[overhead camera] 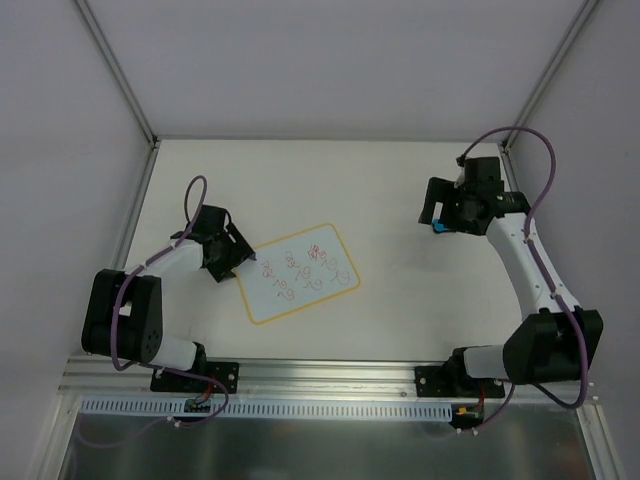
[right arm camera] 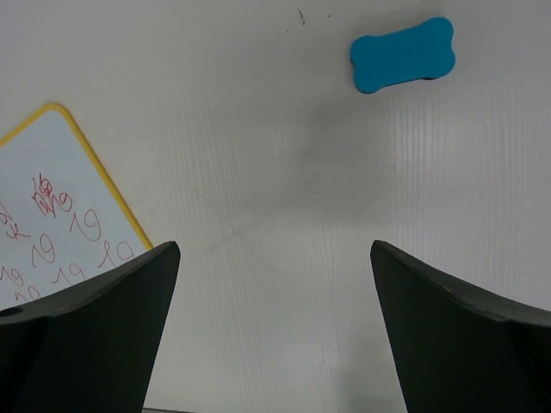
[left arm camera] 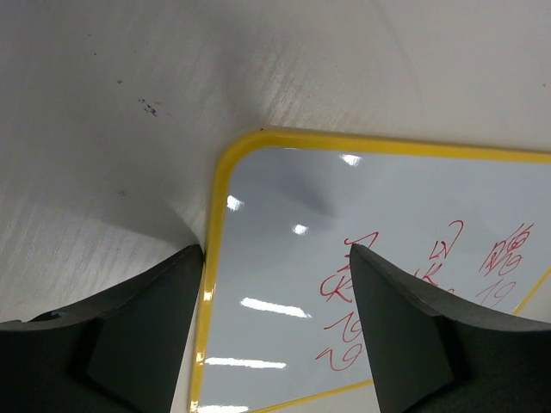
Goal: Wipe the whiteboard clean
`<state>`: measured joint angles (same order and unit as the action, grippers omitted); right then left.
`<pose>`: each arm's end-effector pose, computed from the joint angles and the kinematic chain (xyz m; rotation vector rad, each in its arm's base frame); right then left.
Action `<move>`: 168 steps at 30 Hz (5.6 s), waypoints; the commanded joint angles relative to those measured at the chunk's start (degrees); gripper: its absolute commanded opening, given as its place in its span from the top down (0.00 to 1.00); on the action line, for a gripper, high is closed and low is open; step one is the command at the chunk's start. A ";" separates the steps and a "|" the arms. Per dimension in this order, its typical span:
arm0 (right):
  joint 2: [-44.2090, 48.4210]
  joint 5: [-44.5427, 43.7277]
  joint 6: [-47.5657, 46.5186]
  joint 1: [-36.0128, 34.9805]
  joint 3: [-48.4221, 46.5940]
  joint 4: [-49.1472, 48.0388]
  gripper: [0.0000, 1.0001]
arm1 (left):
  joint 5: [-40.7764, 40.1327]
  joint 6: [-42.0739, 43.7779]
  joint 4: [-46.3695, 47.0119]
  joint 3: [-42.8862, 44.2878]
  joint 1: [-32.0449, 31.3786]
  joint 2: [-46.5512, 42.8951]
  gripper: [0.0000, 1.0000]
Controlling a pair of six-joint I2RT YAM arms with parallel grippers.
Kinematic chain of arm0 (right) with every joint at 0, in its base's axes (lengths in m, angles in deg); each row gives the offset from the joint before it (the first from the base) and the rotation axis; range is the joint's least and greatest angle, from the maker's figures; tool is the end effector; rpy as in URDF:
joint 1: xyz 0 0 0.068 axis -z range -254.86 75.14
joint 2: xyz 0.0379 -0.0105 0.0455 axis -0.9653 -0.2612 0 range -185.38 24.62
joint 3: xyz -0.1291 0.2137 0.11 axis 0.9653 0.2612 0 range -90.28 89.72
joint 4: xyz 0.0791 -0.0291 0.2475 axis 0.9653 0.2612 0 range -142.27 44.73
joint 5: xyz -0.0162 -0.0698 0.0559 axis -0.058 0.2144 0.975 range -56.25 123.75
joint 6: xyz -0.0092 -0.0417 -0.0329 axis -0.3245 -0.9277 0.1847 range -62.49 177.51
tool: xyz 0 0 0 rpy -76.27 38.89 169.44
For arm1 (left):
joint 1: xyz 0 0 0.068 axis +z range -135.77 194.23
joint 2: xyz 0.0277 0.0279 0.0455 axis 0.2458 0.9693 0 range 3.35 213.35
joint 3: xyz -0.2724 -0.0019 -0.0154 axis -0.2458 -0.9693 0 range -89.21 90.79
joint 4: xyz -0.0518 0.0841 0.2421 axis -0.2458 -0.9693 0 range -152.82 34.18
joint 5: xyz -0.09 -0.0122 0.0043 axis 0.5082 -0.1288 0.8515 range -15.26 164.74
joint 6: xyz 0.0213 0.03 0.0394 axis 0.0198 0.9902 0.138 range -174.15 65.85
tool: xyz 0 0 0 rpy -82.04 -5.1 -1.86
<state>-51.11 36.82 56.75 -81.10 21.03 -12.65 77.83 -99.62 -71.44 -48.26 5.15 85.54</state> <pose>0.2788 0.0323 0.3192 -0.1710 2.3802 0.1092 0.2641 -0.0442 0.1670 -0.7983 2.4958 -0.4201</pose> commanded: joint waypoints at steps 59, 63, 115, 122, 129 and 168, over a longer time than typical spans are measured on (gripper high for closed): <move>-40.29 -23.28 56.21 5.98 -18.15 0.20 0.39 | 0.34 12.87 -5.13 0.89 -0.94 -6.43 0.01; -40.56 -23.20 56.65 5.98 -17.97 0.20 0.48 | 0.33 12.78 -5.13 0.80 -0.94 -6.34 0.01; -25.00 -11.33 -5.48 -31.46 -13.40 -4.55 0.79 | 2.44 1.62 -6.00 7.48 -12.54 8.86 0.34; -27.28 -11.42 -6.98 -36.64 -15.69 -4.64 0.80 | -1.68 2.23 -6.18 5.64 -12.54 5.97 0.54; -31.59 -11.33 -6.98 -40.78 -20.43 -4.55 0.85 | -2.65 4.69 -6.44 5.28 -8.15 7.54 0.69; -56.29 -11.16 16.83 -50.18 -43.46 3.89 1.00 | 0.60 6.89 -6.71 5.98 -5.16 11.15 0.97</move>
<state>-106.32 26.11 70.61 -130.69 -19.95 -11.41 79.08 -93.67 -75.18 -40.87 -0.30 94.13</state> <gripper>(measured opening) 0.401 0.054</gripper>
